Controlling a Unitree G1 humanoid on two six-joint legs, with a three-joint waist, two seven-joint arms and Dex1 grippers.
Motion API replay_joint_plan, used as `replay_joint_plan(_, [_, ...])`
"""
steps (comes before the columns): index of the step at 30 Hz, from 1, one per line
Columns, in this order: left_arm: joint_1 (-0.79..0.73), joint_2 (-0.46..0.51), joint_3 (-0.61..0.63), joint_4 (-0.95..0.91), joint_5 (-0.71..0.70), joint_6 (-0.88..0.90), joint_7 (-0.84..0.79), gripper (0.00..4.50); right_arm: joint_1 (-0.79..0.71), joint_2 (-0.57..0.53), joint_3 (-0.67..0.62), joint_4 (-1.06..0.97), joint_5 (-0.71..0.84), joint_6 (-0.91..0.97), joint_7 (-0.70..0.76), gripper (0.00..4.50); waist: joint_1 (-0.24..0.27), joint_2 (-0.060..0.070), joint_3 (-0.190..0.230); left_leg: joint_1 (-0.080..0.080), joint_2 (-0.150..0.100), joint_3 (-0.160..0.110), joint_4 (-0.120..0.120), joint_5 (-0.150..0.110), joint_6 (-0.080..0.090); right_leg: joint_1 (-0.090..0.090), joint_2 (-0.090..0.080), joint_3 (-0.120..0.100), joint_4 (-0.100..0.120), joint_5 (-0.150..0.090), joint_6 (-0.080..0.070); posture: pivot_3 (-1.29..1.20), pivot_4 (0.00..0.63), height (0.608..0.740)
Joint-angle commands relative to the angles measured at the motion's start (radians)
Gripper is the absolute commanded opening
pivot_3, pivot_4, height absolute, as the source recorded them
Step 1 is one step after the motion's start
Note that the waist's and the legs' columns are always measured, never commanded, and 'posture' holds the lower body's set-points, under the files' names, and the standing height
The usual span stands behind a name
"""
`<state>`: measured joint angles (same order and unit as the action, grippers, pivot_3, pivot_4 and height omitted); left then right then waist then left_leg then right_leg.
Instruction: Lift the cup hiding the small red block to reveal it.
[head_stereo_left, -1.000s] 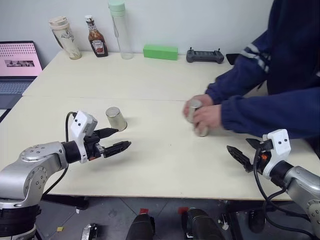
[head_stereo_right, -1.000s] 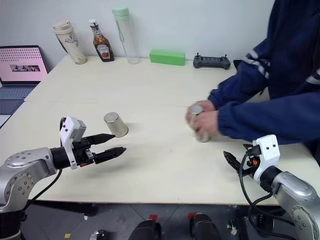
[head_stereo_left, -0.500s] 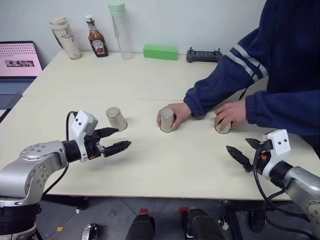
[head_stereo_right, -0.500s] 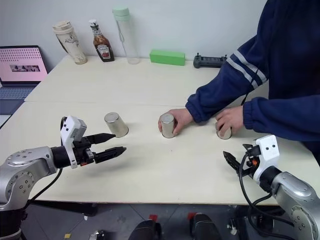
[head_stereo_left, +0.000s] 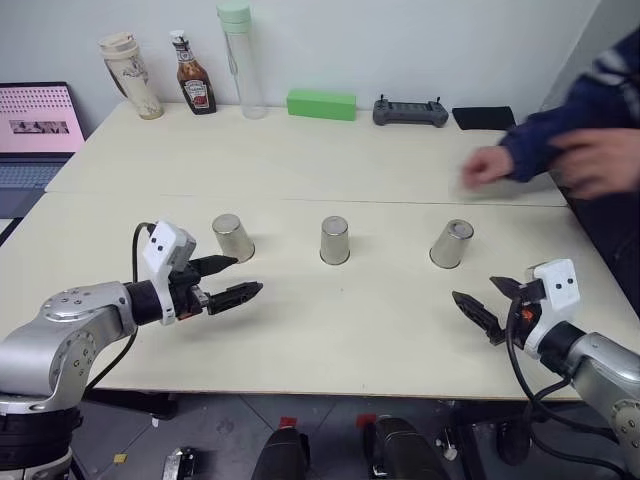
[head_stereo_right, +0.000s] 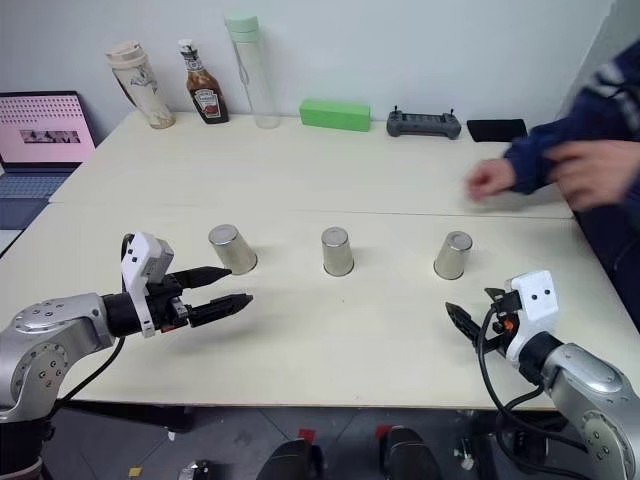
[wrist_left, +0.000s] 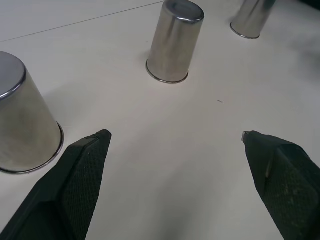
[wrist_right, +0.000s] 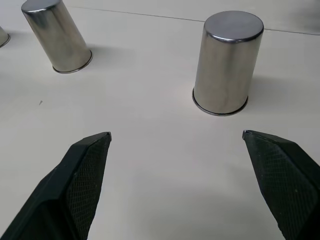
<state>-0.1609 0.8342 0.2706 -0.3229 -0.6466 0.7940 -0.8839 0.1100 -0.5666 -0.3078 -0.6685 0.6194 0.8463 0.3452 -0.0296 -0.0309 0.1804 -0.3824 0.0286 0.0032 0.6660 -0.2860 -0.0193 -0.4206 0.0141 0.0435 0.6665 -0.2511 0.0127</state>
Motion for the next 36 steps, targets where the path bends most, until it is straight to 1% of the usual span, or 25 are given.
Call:
replay_joint_plan(1, [-0.046, -0.002, -0.01, -0.038, -0.003, -0.053, -0.01, 4.5, -0.026, 0.034, 0.03, 0.007, -0.048, -0.055, -0.038, 4.47, 0.0, 0.0, 0.0, 0.0, 0.0, 0.0, 0.0, 0.0, 0.0, 0.0, 0.0, 0.0, 0.0, 0.0, 0.0, 0.0, 0.15, 0.74])
replay_joint_plan(5, [-0.076, -0.045, -0.019, -0.001, 0.036, -0.132, 0.019, 4.5, -0.085, 0.067, 0.097, 0.001, -0.053, -0.074, -0.03, 4.47, -0.002, 0.0, 0.0, 0.001, 0.0, 0.001, 0.002, 0.0, 0.0, 0.0, 0.0, 0.001, 0.003, 0.0, 0.0, 0.0, 0.15, 0.74])
replay_joint_plan(8, [-0.097, -0.143, -0.105, -0.008, 0.079, -0.194, 0.067, 4.5, -0.137, 0.077, 0.194, -0.023, -0.025, -0.109, 0.053, 4.47, -0.002, 0.0, 0.0, 0.003, -0.001, 0.002, 0.003, 0.0, 0.0, 0.0, 0.0, 0.002, 0.006, 0.0, 0.0, 0.0, 0.15, 0.74])
replay_joint_plan(9, [-0.1, -0.171, -0.127, -0.007, 0.089, -0.205, 0.081, 4.5, -0.144, 0.071, 0.21, -0.031, -0.02, -0.12, 0.077, 4.47, -0.001, 0.0, 0.0, 0.002, -0.001, 0.001, 0.004, 0.0, 0.0, 0.0, 0.001, 0.002, 0.007, 0.0, 0.0, 0.0, 0.15, 0.74])
replay_joint_plan(13, [-0.118, -0.303, -0.258, 0.072, 0.227, -0.334, 0.16, 4.5, -0.131, -0.016, 0.226, -0.067, -0.023, -0.189, 0.225, 4.47, 0.005, 0.0, -0.001, 0.0, -0.002, 0.0, 0.01, 0.0, 0.0, 0.0, 0.002, 0.0, 0.011, 0.0, 0.0, 0.0, 0.15, 0.74])
replay_joint_plan(15, [-0.142, -0.364, -0.295, 0.15, 0.3, -0.427, 0.202, 4.5, -0.116, -0.032, 0.216, -0.069, -0.018, -0.202, 0.244, 4.47, 0.007, -0.001, -0.001, 0.0, -0.003, 0.0, 0.012, 0.0, 0.0, 0.001, 0.001, 0.0, 0.012, 0.0, 0.001, 0.0, 0.15, 0.74])
replay_joint_plan(18, [-0.188, -0.443, -0.334, 0.279, 0.38, -0.541, 0.256, 4.5, -0.11, -0.033, 0.214, -0.071, -0.02, -0.208, 0.24, 4.47, 0.005, -0.003, -0.002, 0.0, -0.003, 0.0, 0.014, 0.0, 0.0, 0.001, 0.001, 0.001, 0.012, 0.001, 0.002, 0.0, 0.15, 0.74])
replay_joint_plan(21, [-0.27, -0.54, -0.371, 0.444, 0.464, -0.65, 0.335, 4.5, -0.104, -0.01, 0.206, -0.089, -0.013, -0.193, 0.199, 4.47, 0.006, -0.003, -0.003, 0.002, -0.003, 0.0, 0.014, 0.001, 0.001, 0.003, 0.002, 0.001, 0.013, 0.001, 0.002, 0.0, 0.15, 0.74])
replay_joint_plan(23, [-0.307, -0.575, -0.378, 0.529, 0.493, -0.702, 0.355, 4.5, -0.1, -0.002, 0.206, -0.098, -0.013, -0.187, 0.184, 4.47, 0.006, -0.003, -0.003, 0.002, -0.003, -0.001, 0.014, 0.001, 0.001, 0.003, 0.002, 0.0, 0.013, 0.001, 0.002, 0.0, 0.15, 0.74])
replay_joint_plan(26, [-0.388, -0.649, -0.389, 0.712, 0.511, -0.778, 0.357, 4.5, -0.083, 0.005, 0.206, -0.12, -0.013, -0.177, 0.159, 4.47, 0.005, -0.003, -0.003, 0.001, -0.003, 0.0, 0.014, 0.001, 0.001, 0.002, 0.002, 0.001, 0.013, 0.002, 0.002, 0.0, 0.15, 0.74])
replay_joint_plan(28, [-0.421, -0.672, -0.392, 0.791, 0.529, -0.824, 0.358, 4.5, -0.077, 0.006, 0.199, -0.131, -0.005, -0.17, 0.148, 4.47, 0.004, -0.003, -0.003, 0.0, -0.004, -0.001, 0.014, 0.001, 0.001, 0.002, 0.002, 0.001, 0.013, 0.002, 0.002, 0.0, 0.15, 0.74])
replay_joint_plan(32, [-0.502, -0.71, -0.373, 0.944, 0.563, -0.899, 0.416, 4.5, -0.06, 0.006, 0.163, -0.156, 0.022, -0.149, 0.115, 4.47, 0.002, -0.003, -0.003, -0.001, -0.004, -0.001, 0.014, 0.0, 0.001, 0.001, 0.002, 0.001, 0.012, 0.001, 0.002, 0.0, 0.15, 0.74])
replay_joint_plan(34, [-0.526, -0.717, -0.368, 0.991, 0.572, -0.932, 0.425, 4.12, -0.052, 0.007, 0.149, -0.167, 0.031, -0.141, 0.096, 4.5, 0.003, -0.003, -0.003, -0.001, -0.004, -0.001, 0.014, 0.0, 0.001, 0.001, 0.002, 0.0, 0.012, 0.001, 0.002, 0.0, 0.15, 0.74])
replay_joint_plan(35, [-0.533, -0.715, -0.366, 1.009, 0.579, -0.942, 0.431, 4.01, -0.048, 0.008, 0.146, -0.173, 0.035, -0.138, 0.089, 4.5, 0.003, -0.003, -0.003, -0.001, -0.004, -0.001, 0.014, 0.0, 0.001, 0.001, 0.002, 0.0, 0.012, 0.002, 0.002, 0.0, 0.15, 0.74])
replay_joint_plan(36, [-0.536, -0.712, -0.362, 1.02, 0.579, -0.948, 0.432, 3.72, -0.041, 0.011, 0.143, -0.181, 0.039, -0.135, 0.08, 4.5, 0.002, -0.003, -0.003, -0.001, -0.004, -0.001, 0.014, 0.0, 0.001, 0.001, 0.002, 0.0, 0.012, 0.002, 0.003, 0.0, 0.15, 0.74])
